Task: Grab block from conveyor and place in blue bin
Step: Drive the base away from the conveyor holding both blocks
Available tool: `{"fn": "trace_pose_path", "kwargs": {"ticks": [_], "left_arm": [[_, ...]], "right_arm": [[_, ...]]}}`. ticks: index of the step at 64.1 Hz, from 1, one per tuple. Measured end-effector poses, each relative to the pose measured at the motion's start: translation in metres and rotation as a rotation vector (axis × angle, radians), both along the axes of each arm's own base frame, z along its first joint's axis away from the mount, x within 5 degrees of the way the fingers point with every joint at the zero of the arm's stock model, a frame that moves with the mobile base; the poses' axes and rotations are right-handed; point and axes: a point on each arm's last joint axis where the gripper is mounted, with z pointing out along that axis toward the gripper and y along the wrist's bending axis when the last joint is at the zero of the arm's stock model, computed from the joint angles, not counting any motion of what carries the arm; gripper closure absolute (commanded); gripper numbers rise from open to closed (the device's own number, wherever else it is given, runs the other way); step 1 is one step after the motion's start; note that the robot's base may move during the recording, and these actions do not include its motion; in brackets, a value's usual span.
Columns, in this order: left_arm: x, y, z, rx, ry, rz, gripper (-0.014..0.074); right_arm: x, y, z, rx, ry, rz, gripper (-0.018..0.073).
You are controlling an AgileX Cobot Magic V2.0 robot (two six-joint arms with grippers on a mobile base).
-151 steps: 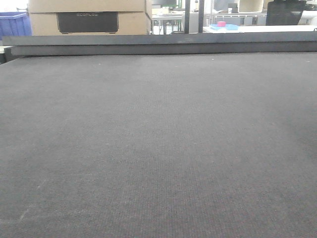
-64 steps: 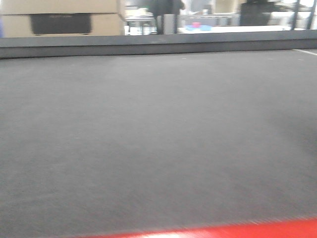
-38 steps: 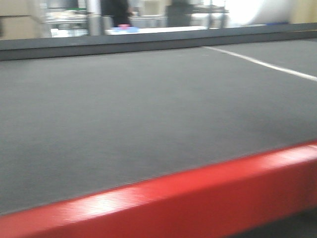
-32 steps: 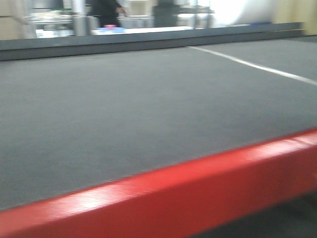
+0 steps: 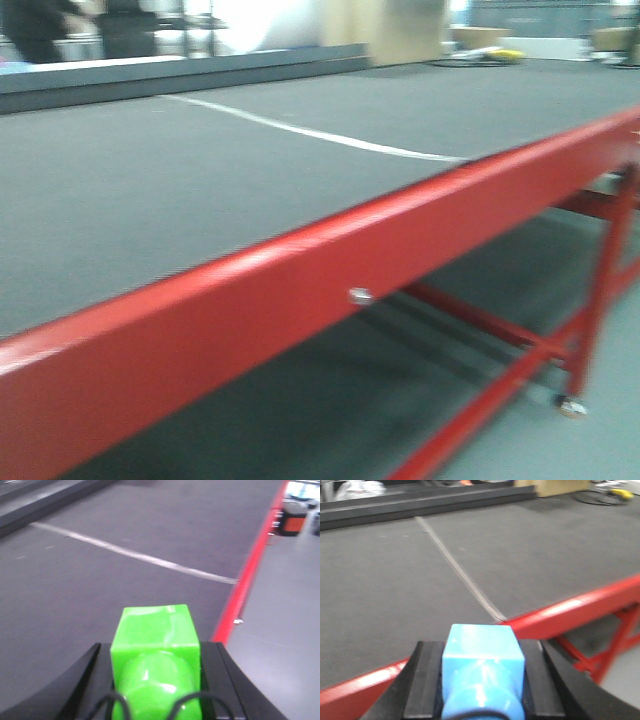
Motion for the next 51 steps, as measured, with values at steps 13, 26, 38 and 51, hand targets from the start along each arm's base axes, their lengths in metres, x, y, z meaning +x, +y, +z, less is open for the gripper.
{"fn": "trace_pose_path", "kwargs": {"ticks": [13, 26, 38, 51], "left_arm": [[0.0001, 0.0000, 0.0003, -0.001, -0.004, 0.000, 0.0707], [0.0001, 0.0000, 0.0003, -0.001, -0.004, 0.000, 0.0707], [0.0001, 0.0000, 0.0003, -0.001, -0.004, 0.000, 0.0707], [0.0001, 0.0000, 0.0003, -0.001, -0.004, 0.000, 0.0707]], "right_arm": [[0.0000, 0.0000, 0.0000, 0.000, 0.000, 0.000, 0.0721], [0.0000, 0.0000, 0.0000, 0.000, 0.000, 0.000, 0.0721], [0.0000, 0.0000, 0.0000, 0.000, 0.000, 0.000, 0.0721], [0.0000, 0.0000, 0.0000, 0.000, 0.000, 0.000, 0.0721]]}}
